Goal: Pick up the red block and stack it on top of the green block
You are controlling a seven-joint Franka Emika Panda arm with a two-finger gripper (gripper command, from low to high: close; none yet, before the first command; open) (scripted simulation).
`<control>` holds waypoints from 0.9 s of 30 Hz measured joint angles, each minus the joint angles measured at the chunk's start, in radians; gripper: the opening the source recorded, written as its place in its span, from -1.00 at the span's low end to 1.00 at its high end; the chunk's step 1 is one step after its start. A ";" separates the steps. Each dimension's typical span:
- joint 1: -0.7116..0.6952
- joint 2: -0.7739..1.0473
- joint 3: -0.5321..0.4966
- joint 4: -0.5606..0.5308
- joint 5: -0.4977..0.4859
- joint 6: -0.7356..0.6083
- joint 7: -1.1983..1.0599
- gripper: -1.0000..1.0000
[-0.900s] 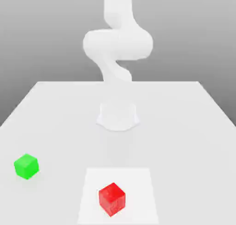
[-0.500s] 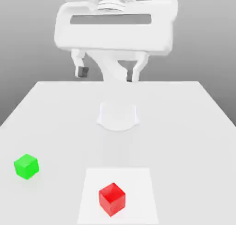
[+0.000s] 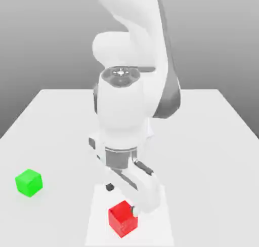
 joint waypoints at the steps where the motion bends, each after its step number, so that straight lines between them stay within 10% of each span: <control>1: 0.012 0.036 -0.016 0.005 -0.016 0.030 0.013 0.00; 2: 0.023 0.066 -0.029 0.010 -0.029 0.054 0.023 -1.00; 15: -0.015 -0.109 0.009 -0.020 0.058 -0.087 -0.032 -1.00; 27: -0.292 -0.227 -0.181 -0.075 0.117 -0.149 0.141 -1.00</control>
